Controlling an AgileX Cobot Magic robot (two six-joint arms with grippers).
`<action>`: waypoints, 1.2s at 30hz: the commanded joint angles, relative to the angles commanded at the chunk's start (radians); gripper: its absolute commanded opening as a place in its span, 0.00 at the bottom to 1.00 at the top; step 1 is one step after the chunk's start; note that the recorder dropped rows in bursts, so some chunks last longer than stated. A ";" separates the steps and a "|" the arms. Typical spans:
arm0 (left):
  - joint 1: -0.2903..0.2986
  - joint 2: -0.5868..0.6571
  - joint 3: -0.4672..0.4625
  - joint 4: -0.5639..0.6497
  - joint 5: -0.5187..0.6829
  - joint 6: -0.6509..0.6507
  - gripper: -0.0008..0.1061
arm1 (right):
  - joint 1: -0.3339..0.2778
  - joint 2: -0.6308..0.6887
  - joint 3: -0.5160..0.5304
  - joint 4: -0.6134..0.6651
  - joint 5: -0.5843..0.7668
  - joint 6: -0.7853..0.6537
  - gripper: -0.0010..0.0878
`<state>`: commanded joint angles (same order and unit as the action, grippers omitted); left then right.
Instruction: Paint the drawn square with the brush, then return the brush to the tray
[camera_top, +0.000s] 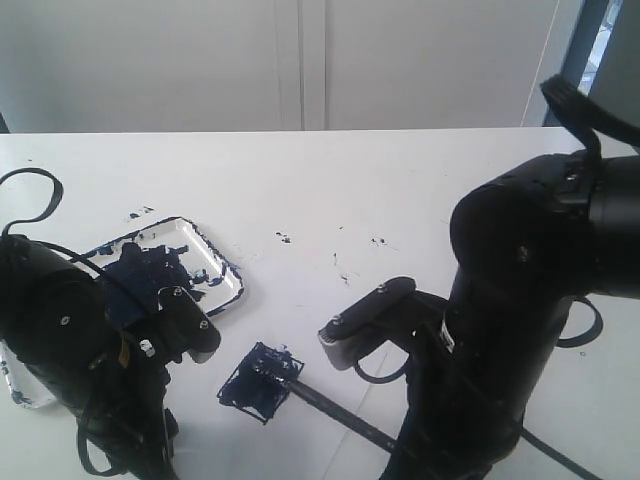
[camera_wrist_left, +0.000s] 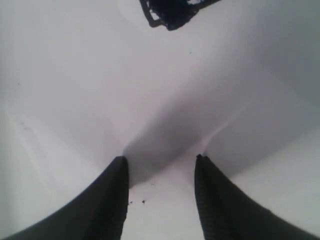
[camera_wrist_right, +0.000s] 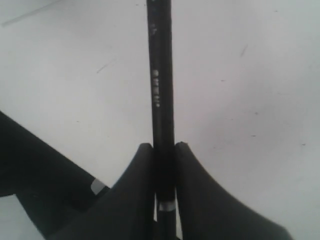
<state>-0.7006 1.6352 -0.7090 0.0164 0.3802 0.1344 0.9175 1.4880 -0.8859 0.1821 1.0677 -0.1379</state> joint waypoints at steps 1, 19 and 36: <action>0.000 0.000 0.000 0.000 0.000 0.000 0.46 | 0.000 0.000 0.000 0.000 0.005 0.000 0.01; 0.000 0.000 0.000 0.000 0.002 0.000 0.46 | 0.000 0.000 0.000 -0.017 -0.032 -0.015 0.01; 0.000 0.000 0.000 0.000 0.004 0.000 0.46 | 0.000 0.000 0.000 0.044 -0.034 -0.061 0.01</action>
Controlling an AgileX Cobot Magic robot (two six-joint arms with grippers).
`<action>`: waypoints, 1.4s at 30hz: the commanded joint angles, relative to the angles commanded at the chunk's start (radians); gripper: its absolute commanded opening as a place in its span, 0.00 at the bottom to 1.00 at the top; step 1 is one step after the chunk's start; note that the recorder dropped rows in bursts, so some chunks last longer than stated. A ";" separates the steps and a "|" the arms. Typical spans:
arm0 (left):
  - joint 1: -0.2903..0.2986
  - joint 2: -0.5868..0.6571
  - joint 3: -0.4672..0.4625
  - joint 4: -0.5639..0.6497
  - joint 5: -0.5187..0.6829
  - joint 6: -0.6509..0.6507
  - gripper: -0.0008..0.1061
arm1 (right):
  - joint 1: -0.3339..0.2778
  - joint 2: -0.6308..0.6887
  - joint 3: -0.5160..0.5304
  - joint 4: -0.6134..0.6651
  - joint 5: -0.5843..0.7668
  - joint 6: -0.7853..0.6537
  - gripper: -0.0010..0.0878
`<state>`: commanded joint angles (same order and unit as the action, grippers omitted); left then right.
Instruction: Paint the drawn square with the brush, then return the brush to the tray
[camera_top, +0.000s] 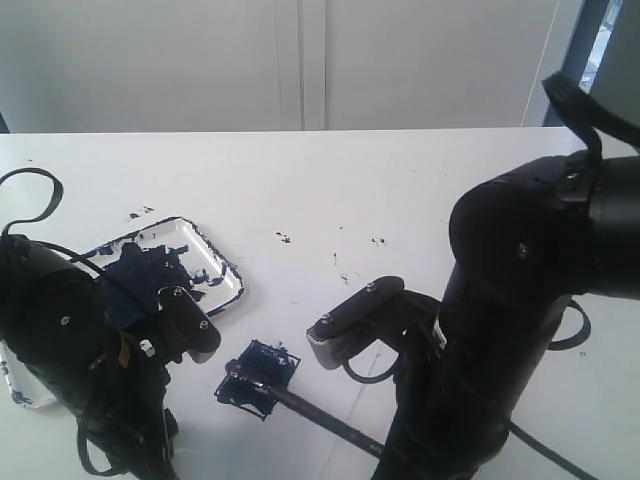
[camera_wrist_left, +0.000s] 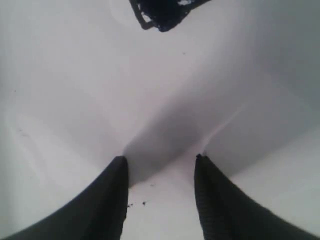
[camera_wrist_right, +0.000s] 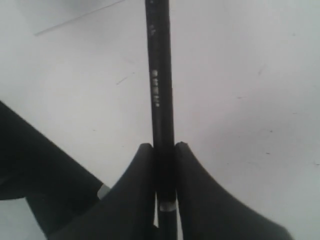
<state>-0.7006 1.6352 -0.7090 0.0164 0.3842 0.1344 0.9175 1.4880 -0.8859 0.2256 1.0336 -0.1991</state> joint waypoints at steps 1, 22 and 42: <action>0.000 0.000 0.000 0.000 0.000 0.000 0.46 | 0.000 0.000 0.000 0.000 0.005 0.000 0.01; 0.000 0.000 0.000 0.000 0.000 0.000 0.46 | 0.000 -0.093 0.000 -0.059 0.128 0.059 0.01; 0.000 0.000 0.000 0.000 0.000 0.000 0.46 | 0.000 -0.091 0.000 -0.080 0.169 0.073 0.01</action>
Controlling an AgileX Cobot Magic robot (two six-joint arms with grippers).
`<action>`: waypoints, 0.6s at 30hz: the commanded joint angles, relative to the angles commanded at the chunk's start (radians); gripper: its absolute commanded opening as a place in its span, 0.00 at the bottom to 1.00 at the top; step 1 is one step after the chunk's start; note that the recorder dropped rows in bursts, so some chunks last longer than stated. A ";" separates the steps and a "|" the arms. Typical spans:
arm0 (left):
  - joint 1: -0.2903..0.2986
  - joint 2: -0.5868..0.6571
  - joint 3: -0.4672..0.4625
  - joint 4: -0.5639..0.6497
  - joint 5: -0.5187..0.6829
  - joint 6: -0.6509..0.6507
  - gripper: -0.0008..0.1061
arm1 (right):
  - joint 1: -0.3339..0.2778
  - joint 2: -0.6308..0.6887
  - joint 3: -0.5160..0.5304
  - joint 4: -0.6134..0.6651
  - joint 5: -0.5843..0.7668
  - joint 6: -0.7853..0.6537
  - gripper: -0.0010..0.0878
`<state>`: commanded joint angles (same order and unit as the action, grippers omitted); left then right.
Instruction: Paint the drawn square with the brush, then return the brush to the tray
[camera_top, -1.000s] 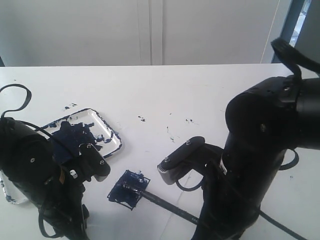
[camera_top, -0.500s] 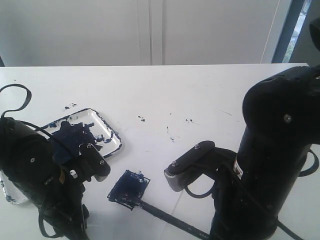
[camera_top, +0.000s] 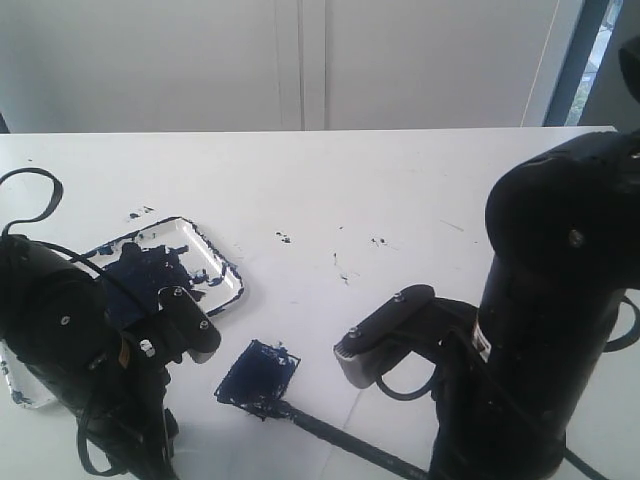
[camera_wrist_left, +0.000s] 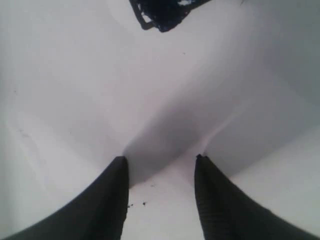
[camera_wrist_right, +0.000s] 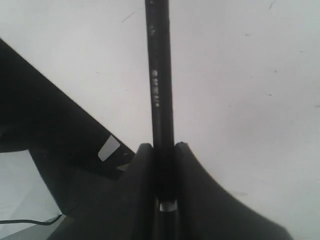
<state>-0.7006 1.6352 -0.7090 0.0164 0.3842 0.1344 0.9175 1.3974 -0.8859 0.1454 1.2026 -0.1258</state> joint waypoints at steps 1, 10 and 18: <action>0.000 0.000 0.000 0.000 0.000 0.000 0.46 | 0.000 0.000 0.000 0.000 0.000 0.000 0.01; 0.000 0.000 0.000 0.000 0.000 0.000 0.46 | 0.000 0.000 0.000 -0.006 0.018 0.000 0.01; 0.000 0.000 0.000 0.000 0.000 0.000 0.46 | 0.000 0.012 0.000 -0.002 -0.049 0.000 0.01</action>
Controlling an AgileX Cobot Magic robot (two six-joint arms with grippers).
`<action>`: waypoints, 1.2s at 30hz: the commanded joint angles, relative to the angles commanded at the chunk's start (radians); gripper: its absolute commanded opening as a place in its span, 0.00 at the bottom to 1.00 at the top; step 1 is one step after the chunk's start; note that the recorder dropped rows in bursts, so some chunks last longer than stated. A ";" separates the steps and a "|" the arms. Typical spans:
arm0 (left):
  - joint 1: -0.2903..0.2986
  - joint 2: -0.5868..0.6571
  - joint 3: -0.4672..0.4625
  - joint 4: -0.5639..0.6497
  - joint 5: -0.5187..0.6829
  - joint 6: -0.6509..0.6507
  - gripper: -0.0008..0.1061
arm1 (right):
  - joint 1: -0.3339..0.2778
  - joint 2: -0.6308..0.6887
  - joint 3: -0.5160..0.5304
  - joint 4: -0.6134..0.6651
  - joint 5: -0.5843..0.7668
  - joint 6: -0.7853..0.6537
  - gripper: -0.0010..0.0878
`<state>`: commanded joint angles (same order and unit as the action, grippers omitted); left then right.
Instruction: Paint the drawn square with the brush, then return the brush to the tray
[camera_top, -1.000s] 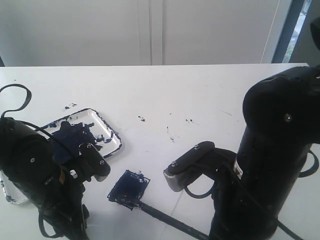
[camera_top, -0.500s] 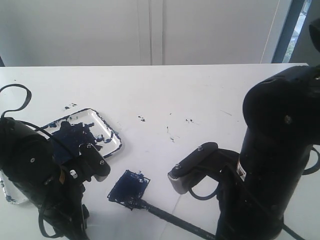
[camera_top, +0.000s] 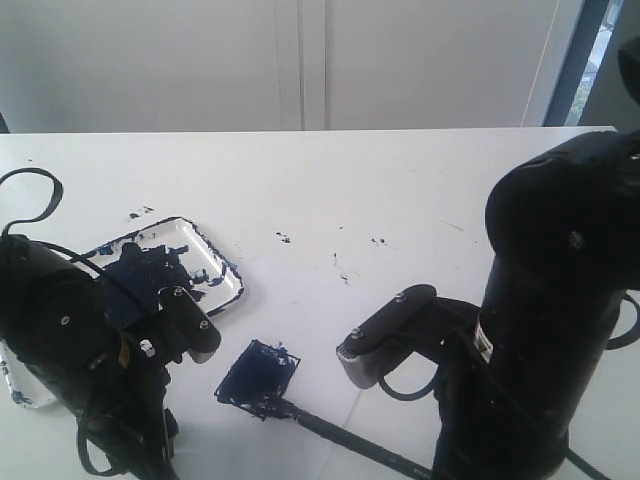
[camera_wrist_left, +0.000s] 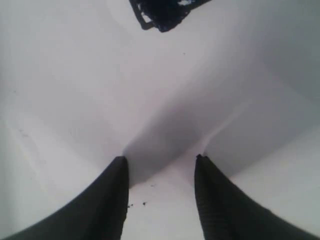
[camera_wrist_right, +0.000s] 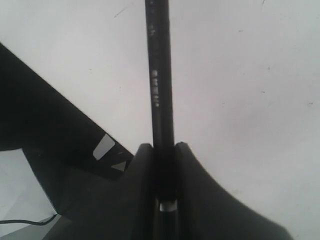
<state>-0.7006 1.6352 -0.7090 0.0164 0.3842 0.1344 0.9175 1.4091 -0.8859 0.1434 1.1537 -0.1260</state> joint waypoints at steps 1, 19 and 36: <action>0.000 0.000 0.000 0.000 0.000 0.000 0.46 | 0.000 0.005 0.000 0.002 0.000 0.000 0.01; 0.000 0.000 0.000 0.000 0.004 0.000 0.46 | 0.000 0.028 0.000 -0.039 0.033 0.037 0.01; 0.000 0.000 0.000 0.000 0.005 0.000 0.46 | 0.000 0.028 0.000 -0.153 -0.036 0.134 0.01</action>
<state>-0.7006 1.6352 -0.7090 0.0164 0.3889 0.1344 0.9175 1.4368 -0.8859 -0.0098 1.1176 0.0076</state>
